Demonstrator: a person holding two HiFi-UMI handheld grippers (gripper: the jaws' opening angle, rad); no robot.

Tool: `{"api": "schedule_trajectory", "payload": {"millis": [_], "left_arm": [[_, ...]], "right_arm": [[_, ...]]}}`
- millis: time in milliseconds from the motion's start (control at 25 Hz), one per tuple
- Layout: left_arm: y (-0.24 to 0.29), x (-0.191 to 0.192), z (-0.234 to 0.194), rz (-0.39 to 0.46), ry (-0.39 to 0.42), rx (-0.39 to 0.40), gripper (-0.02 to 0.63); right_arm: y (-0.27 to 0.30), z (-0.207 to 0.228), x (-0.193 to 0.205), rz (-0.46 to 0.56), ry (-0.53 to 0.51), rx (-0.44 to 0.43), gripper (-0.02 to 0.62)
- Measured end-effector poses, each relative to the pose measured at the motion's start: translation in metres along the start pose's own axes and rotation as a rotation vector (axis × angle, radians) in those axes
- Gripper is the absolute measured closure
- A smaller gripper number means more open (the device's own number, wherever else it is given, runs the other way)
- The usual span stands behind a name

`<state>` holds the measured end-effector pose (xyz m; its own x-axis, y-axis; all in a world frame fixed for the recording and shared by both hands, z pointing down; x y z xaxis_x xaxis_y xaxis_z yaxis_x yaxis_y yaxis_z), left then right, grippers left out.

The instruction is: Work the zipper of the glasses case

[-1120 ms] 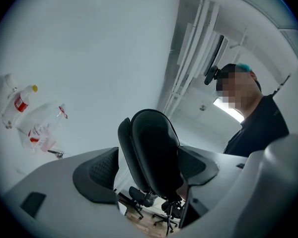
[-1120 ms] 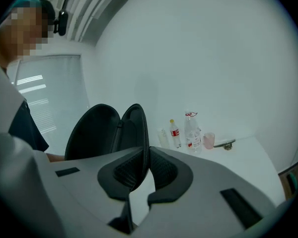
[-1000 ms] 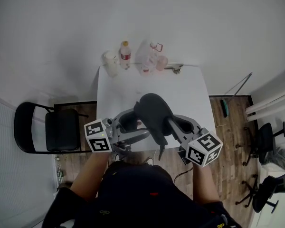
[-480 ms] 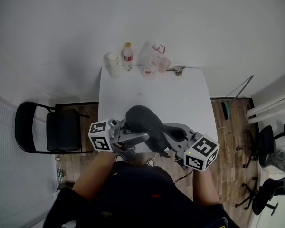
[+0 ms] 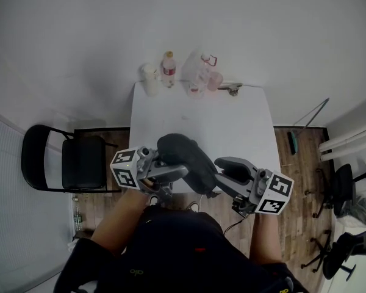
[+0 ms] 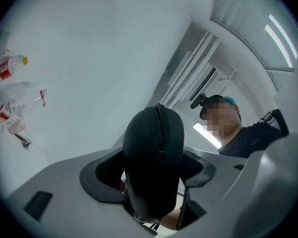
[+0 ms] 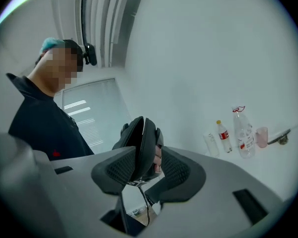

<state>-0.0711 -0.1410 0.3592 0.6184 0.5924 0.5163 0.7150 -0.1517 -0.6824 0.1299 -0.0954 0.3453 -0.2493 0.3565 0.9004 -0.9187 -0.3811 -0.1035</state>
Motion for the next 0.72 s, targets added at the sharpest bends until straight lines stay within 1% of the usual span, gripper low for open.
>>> {"api": "schedule_trajectory", "payload": {"millis": [80, 200, 320, 360, 480, 720], "left_arm": [[0.003, -0.004, 0.003, 0.016, 0.002, 0.012, 0.292], [0.005, -0.011, 0.007, 0.023, 0.032, 0.004, 0.308], [0.006, -0.013, 0.012, 0.009, 0.070, -0.010, 0.309], [0.006, -0.013, 0.013, 0.007, 0.080, -0.015, 0.310], [0.008, -0.011, 0.015, -0.006, 0.104, -0.030, 0.310], [0.010, -0.006, 0.017, -0.013, 0.134, -0.068, 0.310]], "right_arm": [[-0.006, -0.002, 0.000, 0.026, 0.007, -0.026, 0.445], [-0.014, -0.002, -0.004, 0.093, 0.046, -0.051, 0.429], [-0.012, -0.008, -0.006, 0.135, 0.067, -0.097, 0.329], [-0.008, -0.011, -0.004, 0.132, 0.063, -0.103, 0.306], [0.005, -0.015, 0.002, 0.101, 0.037, -0.093, 0.277], [0.023, -0.019, 0.012, 0.086, 0.035, -0.074, 0.275]]}}
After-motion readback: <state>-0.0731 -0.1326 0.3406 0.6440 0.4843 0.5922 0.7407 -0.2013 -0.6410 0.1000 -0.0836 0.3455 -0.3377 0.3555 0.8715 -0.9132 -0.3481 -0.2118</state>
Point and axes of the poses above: the fingertips, and each gripper's own axes: y forward along the fingers, z to its right, x out of its underside, the point moved 8 cm from there along -y, backward along the fingers, and after that the axes turned 6 degrees about z, right-handed, at the moved point
